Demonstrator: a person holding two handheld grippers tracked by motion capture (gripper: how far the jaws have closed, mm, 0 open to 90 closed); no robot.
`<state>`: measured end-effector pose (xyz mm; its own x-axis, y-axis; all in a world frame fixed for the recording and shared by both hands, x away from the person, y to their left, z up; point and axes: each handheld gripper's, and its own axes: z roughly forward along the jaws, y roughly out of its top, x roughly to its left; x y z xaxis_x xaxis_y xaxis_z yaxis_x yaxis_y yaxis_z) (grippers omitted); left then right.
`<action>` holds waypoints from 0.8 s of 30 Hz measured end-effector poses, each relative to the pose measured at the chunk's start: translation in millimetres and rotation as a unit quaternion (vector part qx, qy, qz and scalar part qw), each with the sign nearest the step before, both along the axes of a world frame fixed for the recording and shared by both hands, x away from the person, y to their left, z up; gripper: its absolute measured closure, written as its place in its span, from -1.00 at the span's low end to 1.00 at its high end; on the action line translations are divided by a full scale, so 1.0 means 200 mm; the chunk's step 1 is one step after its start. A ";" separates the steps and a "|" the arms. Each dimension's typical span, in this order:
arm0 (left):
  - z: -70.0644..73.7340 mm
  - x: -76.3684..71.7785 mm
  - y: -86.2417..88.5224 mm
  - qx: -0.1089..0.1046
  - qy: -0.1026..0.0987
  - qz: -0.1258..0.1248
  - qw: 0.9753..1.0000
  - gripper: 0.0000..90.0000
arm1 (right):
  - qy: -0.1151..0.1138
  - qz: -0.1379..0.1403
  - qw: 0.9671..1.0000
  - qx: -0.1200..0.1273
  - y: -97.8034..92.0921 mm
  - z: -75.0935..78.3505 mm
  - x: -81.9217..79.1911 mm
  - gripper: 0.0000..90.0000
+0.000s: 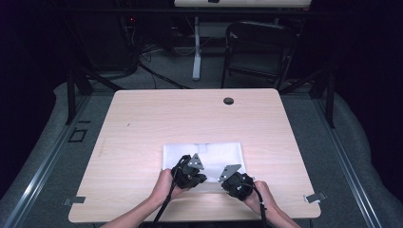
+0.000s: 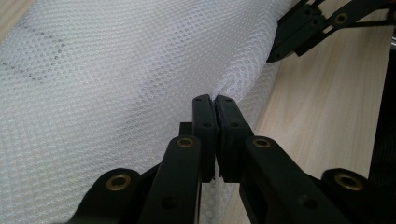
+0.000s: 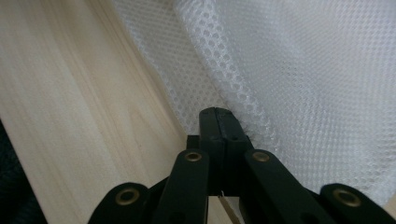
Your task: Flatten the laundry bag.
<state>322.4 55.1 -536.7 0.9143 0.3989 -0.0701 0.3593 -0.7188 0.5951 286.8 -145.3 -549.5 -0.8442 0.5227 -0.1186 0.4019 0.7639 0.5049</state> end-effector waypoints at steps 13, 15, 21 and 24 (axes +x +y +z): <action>0.01 -0.01 0.00 -0.007 0.004 0.003 1.000 0.96 | 0.027 -0.001 1.000 -0.002 -0.01 -0.05 0.03 1.00; 0.02 -0.01 0.00 -0.007 0.003 0.004 1.000 0.95 | 0.031 -0.005 0.999 0.003 -0.01 -0.05 0.04 1.00; 0.05 -0.01 0.01 -0.011 0.005 0.011 1.000 0.96 | 0.041 -0.002 0.999 0.000 -0.01 -0.04 0.04 1.00; 0.07 -0.01 0.01 -0.010 0.003 0.015 1.000 0.96 | 0.046 0.002 0.999 -0.004 -0.01 -0.04 0.03 1.00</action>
